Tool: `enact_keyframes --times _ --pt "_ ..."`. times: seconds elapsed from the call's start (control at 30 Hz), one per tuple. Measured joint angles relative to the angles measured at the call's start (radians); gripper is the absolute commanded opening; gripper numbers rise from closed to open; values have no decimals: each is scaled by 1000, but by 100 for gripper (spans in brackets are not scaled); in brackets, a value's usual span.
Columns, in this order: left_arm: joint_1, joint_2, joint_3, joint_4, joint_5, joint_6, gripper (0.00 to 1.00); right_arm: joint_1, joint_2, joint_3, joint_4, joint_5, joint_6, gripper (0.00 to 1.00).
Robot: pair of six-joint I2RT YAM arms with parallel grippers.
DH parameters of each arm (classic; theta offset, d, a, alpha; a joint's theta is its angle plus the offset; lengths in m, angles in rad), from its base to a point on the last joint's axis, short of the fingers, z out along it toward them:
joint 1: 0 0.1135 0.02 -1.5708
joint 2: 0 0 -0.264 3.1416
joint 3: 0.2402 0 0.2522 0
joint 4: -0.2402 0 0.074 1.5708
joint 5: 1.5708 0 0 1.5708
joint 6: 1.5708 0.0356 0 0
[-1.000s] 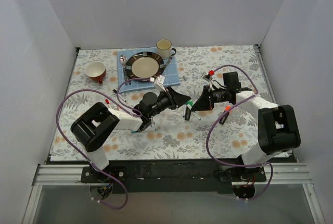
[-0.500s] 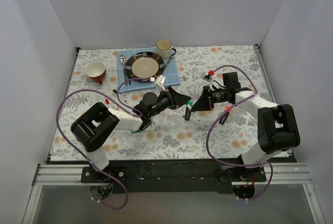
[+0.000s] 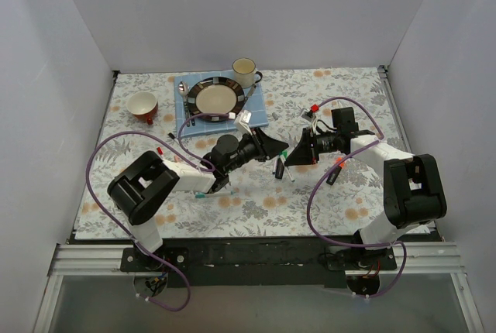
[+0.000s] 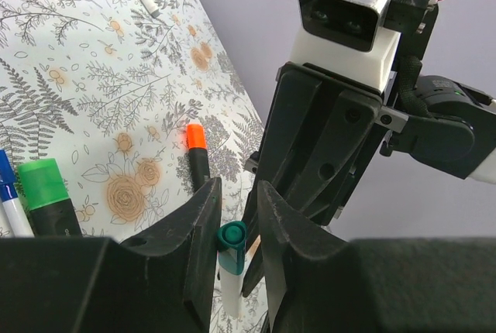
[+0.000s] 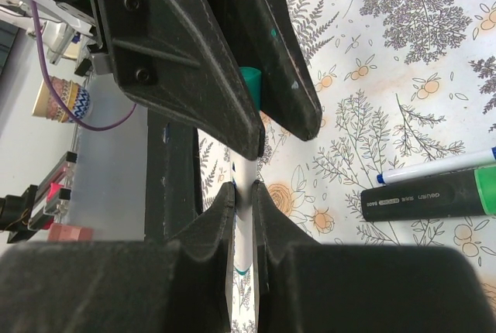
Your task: Open the pen caps
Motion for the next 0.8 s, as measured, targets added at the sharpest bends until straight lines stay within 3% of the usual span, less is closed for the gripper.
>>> enact_keyframes --times 0.27,0.37,0.4,0.5,0.6,0.7,0.8 --pt "-14 9 4 -21 2 9 23 -10 0 0 0 -3 3 1" --pt "-15 9 4 -26 2 12 17 -12 0 0 0 -3 3 1" --pt "-15 9 4 -27 2 16 9 -13 0 0 0 -4 3 1" --pt "-15 9 4 -31 -2 21 0 -13 0 0 0 -3 3 15" --pt "-15 9 4 -31 -7 20 0 -13 0 0 0 -3 8 49" --pt "-15 9 4 -27 -13 14 0 -13 0 0 2 -3 8 65" --pt "-17 9 4 -12 -20 5 0 -13 2 -1 5 -3 9 68"
